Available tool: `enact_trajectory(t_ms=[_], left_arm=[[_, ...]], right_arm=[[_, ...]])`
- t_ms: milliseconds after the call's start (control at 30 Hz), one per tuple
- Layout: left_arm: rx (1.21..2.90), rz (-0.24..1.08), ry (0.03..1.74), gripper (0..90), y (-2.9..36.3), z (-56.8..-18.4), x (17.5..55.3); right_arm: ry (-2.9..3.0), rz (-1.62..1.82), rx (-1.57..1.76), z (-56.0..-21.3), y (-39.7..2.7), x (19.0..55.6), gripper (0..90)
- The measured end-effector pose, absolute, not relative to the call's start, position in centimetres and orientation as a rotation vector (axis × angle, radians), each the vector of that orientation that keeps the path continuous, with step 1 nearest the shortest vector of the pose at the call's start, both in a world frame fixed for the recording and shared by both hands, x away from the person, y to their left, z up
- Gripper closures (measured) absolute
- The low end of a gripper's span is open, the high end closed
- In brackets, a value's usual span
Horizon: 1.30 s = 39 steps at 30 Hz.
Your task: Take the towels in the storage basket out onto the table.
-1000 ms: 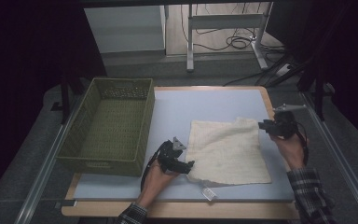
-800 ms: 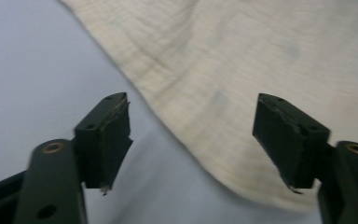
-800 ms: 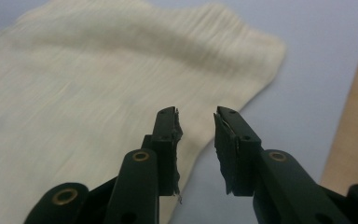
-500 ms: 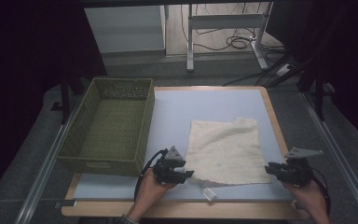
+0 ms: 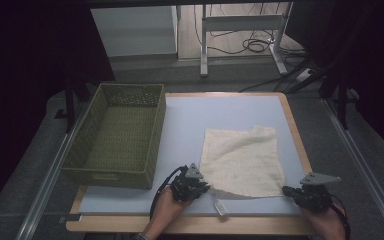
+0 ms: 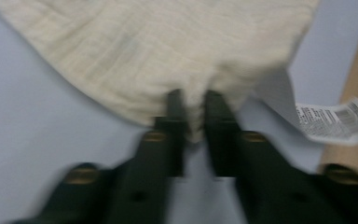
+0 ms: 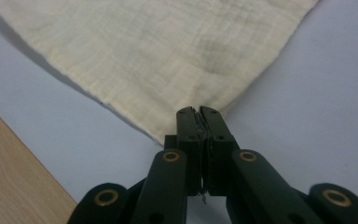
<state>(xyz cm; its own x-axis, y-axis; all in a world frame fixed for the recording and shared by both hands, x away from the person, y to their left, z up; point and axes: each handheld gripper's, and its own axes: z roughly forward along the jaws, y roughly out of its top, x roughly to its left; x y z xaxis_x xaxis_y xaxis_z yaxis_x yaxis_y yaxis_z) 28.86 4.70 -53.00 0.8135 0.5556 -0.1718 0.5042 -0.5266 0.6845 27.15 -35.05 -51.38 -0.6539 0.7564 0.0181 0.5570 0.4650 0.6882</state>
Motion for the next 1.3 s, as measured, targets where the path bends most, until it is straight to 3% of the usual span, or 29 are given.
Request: enact_trajectory(t_ms=[200,233,300,333,600,933,1300], left_arm=[[2.168,0.078,0.756,86.3,7.1,-49.2,28.6],[2.154,0.095,0.749,83.2,7.5,-48.6,28.5],[2.146,0.087,0.753,66.5,7.7,-47.9,28.4],[2.143,0.083,0.760,60.2,7.7,-47.9,28.4],[2.192,0.115,0.833,43.1,6.2,-50.3,29.8],[2.162,0.211,0.884,35.2,6.0,-51.2,32.2],[2.152,0.289,0.917,35.6,4.4,-51.8,37.0]], right_arm=[[2.389,1.046,1.079,-48.2,-35.6,25.7,88.1],[2.393,1.050,1.069,-47.6,-35.7,25.4,87.5],[2.396,1.041,1.057,-46.9,-35.9,24.7,84.2],[2.394,1.036,1.062,-46.8,-36.0,24.4,77.5],[2.380,1.044,1.123,-48.0,-36.8,25.7,70.2],[2.365,1.065,1.138,-49.3,-36.0,29.0,69.2],[2.322,1.087,1.187,-49.5,-35.3,34.1,69.7]])
